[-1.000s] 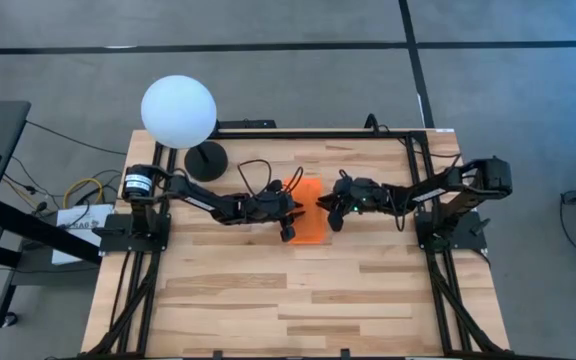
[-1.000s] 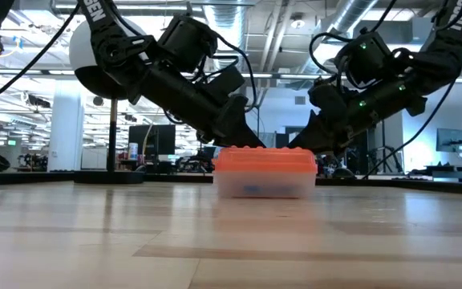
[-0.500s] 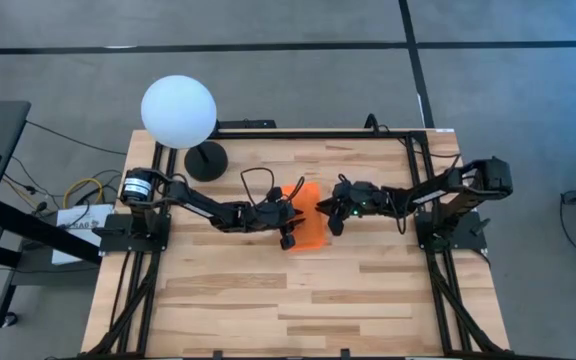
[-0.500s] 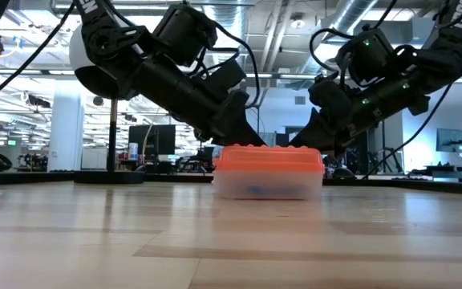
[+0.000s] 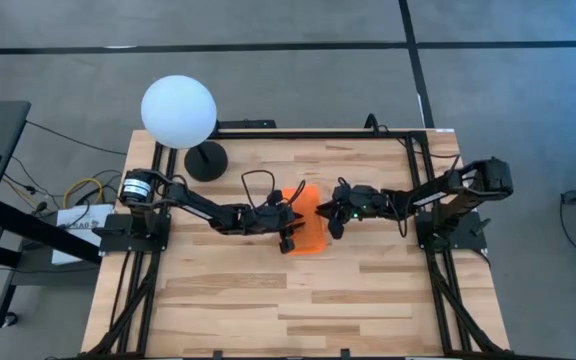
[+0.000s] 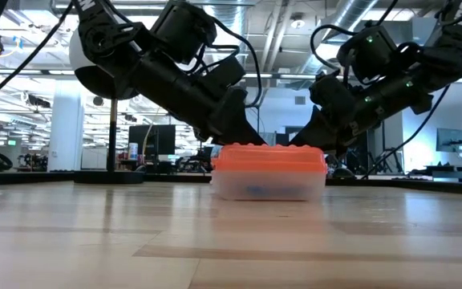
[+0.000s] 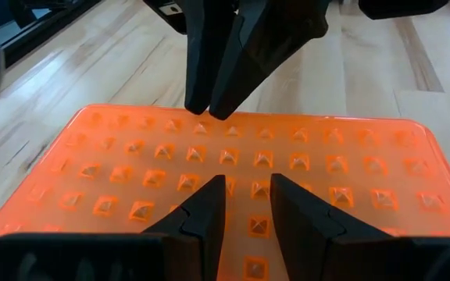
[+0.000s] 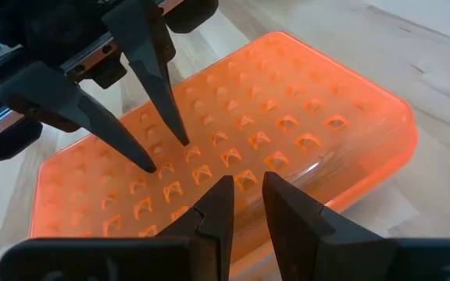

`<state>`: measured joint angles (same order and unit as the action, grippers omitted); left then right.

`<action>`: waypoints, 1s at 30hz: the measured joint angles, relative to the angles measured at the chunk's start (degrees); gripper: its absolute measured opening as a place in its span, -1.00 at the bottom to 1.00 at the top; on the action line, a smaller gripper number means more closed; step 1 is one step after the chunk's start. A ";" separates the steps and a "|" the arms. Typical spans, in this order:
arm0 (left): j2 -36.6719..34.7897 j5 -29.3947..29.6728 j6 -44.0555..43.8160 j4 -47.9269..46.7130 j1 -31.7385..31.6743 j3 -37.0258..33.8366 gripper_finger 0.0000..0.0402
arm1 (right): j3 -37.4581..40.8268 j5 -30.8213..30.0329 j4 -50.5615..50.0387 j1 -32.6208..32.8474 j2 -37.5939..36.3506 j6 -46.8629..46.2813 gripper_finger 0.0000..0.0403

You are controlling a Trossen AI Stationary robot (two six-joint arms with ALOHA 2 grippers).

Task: Pick & place school supplies into a supply box
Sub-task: Close the orange supply box

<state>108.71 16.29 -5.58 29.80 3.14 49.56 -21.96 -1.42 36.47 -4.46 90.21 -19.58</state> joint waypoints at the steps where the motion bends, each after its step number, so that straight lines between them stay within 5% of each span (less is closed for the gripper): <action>1: -0.01 0.00 0.00 -0.20 0.02 0.00 -0.51 | 0.00 0.12 0.00 0.17 0.00 -0.11 -0.66; 18: -0.09 0.60 -0.09 -1.99 0.02 0.01 -0.51 | 0.00 2.25 -0.22 0.32 -0.02 -1.49 -0.67; 30: -0.04 0.64 -0.09 -2.03 0.02 -0.02 -0.51 | 0.02 2.89 -0.50 0.99 -0.02 -2.05 -0.88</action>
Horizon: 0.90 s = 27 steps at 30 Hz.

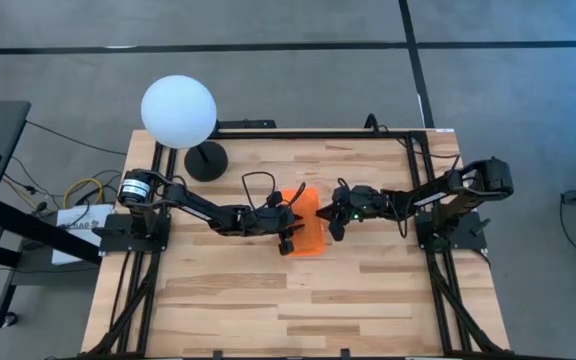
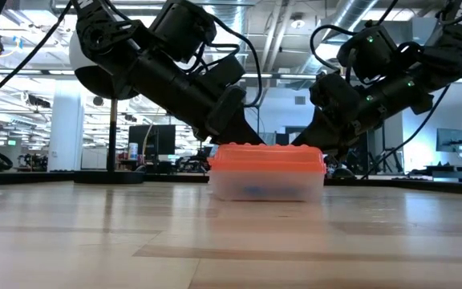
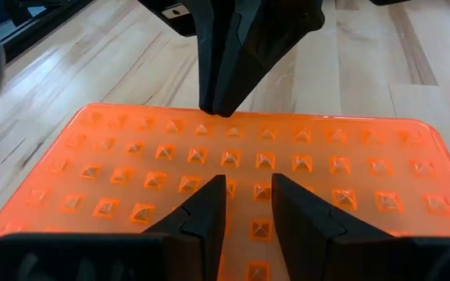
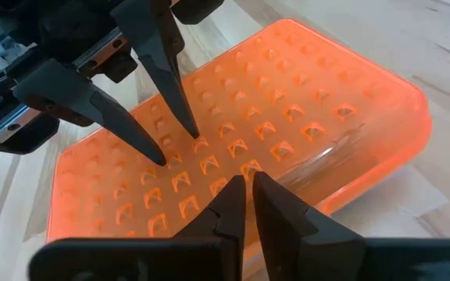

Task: Pick & place school supplies into a supply box
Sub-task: Close the orange supply box

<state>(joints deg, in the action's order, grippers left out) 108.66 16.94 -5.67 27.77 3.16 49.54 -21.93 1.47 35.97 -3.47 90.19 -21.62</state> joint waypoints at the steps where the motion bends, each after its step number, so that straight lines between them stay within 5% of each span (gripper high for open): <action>1: 0.02 -0.01 0.00 0.00 0.00 0.00 -0.51 | 0.00 0.05 -0.01 0.01 0.00 -0.01 -0.90; 27: 0.07 1.72 0.41 0.00 0.02 -0.02 -0.51 | 0.00 5.05 -0.05 0.13 0.00 0.56 -0.96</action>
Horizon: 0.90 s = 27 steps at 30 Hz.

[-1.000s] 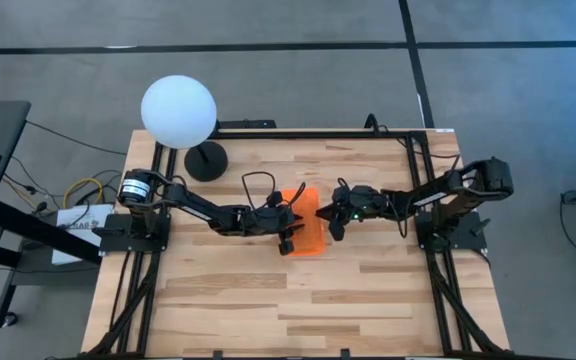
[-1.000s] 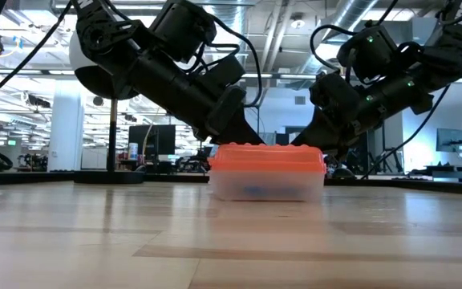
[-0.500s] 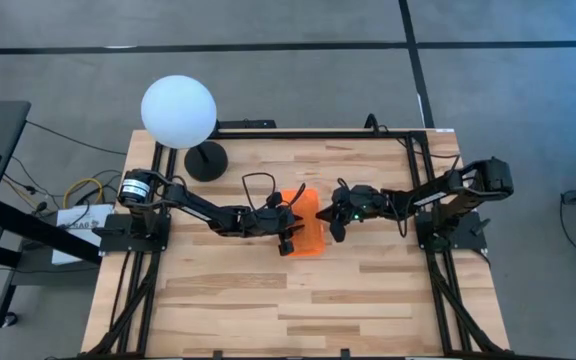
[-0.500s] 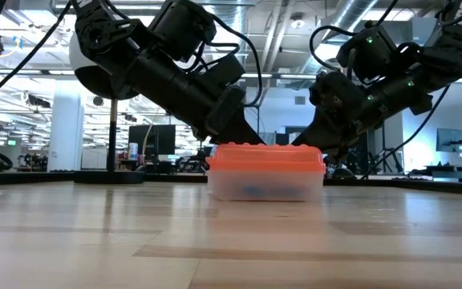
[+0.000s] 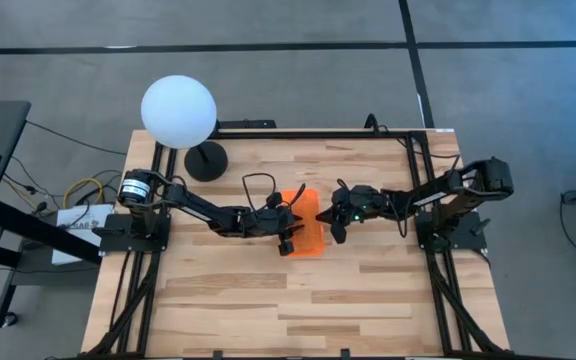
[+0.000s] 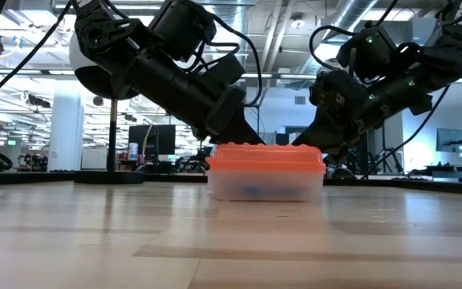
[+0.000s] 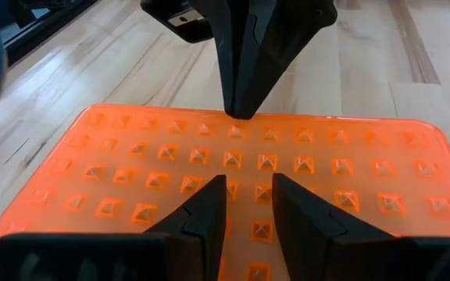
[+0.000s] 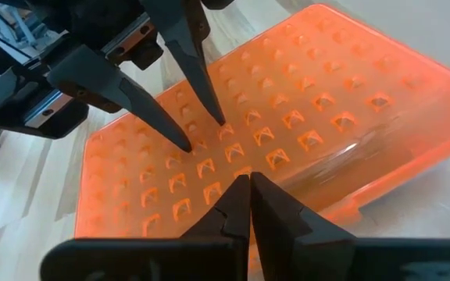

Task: Pick & place school supplies into a supply box
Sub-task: Close the orange supply box

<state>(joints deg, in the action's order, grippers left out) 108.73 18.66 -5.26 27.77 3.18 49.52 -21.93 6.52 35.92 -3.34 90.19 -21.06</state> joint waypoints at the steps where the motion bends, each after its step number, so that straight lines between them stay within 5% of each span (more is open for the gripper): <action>1: 0.00 0.28 0.01 0.00 0.00 0.00 -0.51 | 0.00 0.02 0.00 0.02 0.00 0.00 -0.96; 27: 0.00 4.56 -0.02 -0.76 0.00 0.00 -0.52 | 0.00 1.27 -0.02 0.68 0.02 0.02 -0.96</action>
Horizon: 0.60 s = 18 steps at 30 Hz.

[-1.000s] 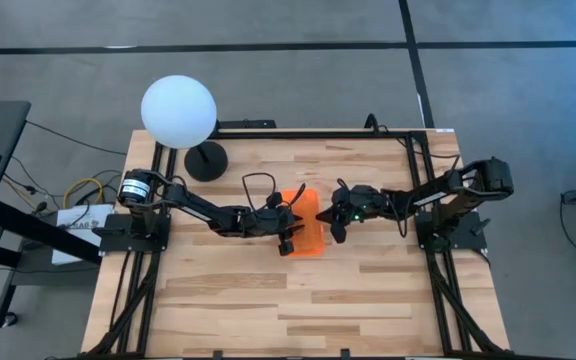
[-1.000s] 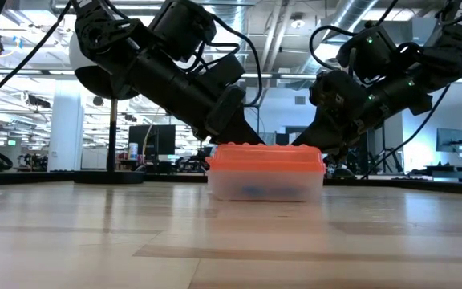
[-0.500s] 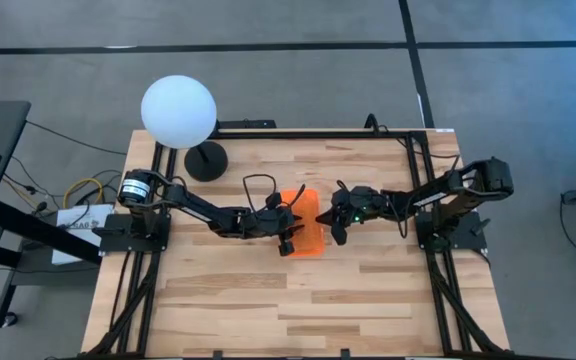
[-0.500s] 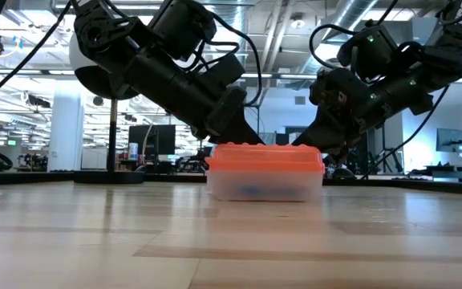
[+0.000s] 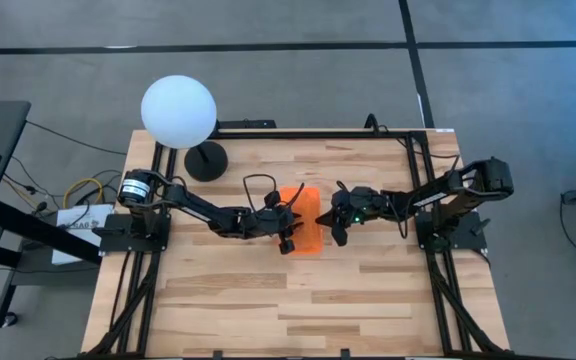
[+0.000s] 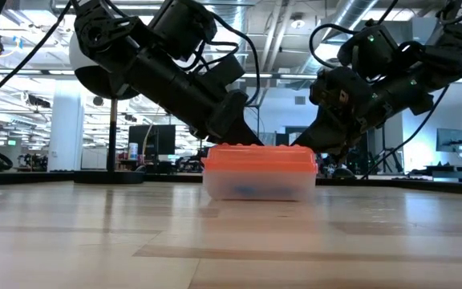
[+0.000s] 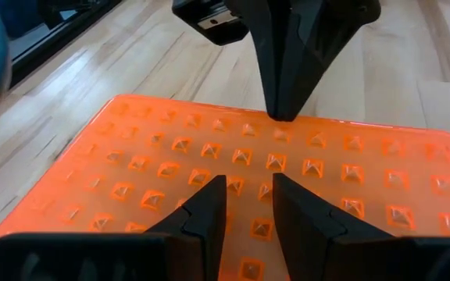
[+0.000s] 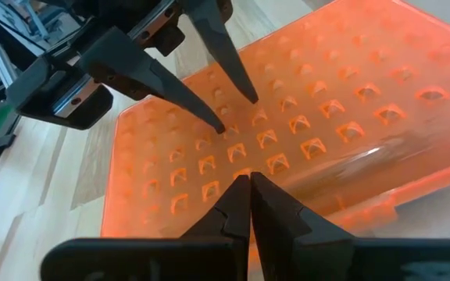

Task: Pick & place school supplies into a supply box
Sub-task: Close the orange supply box

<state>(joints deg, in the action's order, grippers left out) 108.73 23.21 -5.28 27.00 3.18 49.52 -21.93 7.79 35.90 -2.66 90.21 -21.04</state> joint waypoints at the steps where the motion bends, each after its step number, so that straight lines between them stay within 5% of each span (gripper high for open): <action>1: 0.00 -0.11 0.00 -0.01 0.00 0.00 -0.52 | 0.00 0.00 0.00 0.00 -0.02 0.00 -0.96; 18: 0.00 -1.52 -0.07 0.31 0.03 -0.02 -0.52 | 0.00 0.03 0.00 0.00 -0.02 0.45 -0.96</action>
<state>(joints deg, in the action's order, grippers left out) 108.73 21.69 -5.34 27.31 3.21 49.50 -21.93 7.83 35.90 -2.66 90.19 -20.59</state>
